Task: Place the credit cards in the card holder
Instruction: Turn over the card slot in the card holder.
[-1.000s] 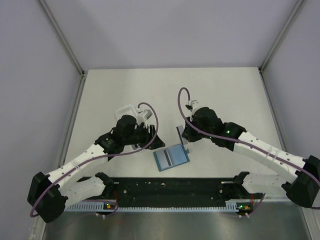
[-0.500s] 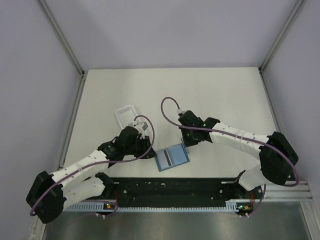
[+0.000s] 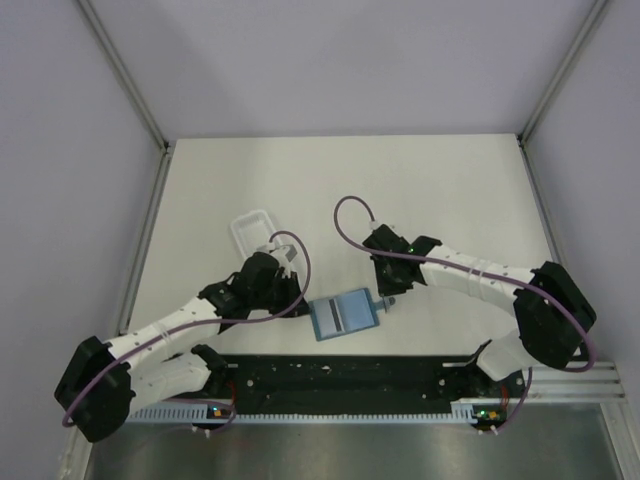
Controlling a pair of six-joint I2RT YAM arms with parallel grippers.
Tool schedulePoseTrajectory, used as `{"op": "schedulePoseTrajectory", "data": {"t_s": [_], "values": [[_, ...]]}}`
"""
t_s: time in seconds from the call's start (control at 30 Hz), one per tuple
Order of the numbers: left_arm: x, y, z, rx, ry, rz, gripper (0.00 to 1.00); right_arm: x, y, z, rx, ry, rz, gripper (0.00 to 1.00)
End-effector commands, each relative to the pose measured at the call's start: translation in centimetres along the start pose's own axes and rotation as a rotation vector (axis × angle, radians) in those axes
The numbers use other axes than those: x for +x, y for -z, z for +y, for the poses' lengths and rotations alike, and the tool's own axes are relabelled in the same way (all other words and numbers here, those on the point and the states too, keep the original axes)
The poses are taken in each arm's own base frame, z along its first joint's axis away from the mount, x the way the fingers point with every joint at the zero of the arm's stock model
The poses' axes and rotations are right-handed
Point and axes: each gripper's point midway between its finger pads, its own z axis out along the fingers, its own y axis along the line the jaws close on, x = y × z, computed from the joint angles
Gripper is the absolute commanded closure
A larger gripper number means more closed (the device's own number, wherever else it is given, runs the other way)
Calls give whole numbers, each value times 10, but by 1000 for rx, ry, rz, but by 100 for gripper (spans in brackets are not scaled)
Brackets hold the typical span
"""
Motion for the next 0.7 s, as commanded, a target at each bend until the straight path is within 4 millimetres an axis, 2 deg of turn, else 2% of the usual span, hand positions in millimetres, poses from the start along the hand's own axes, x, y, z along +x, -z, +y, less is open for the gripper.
{"op": "schedulePoseTrajectory", "data": {"t_s": [0.0, 0.17, 0.33, 0.47, 0.67], "values": [[-21, 1, -19, 53, -36, -56, 84, 10, 1, -14, 47, -57, 10, 100], [-23, -1, -22, 65, -49, -54, 87, 26, -5, -23, 72, -90, 40, 100], [-34, 1, -36, 113, -85, -78, 88, 33, 0, -30, 81, -128, 28, 100], [-46, 0, -56, 189, -131, -110, 88, 22, 12, -29, 53, -148, -40, 100], [-45, -16, -89, 275, -191, -88, 92, -1, 42, -17, -79, -203, -188, 100]]}}
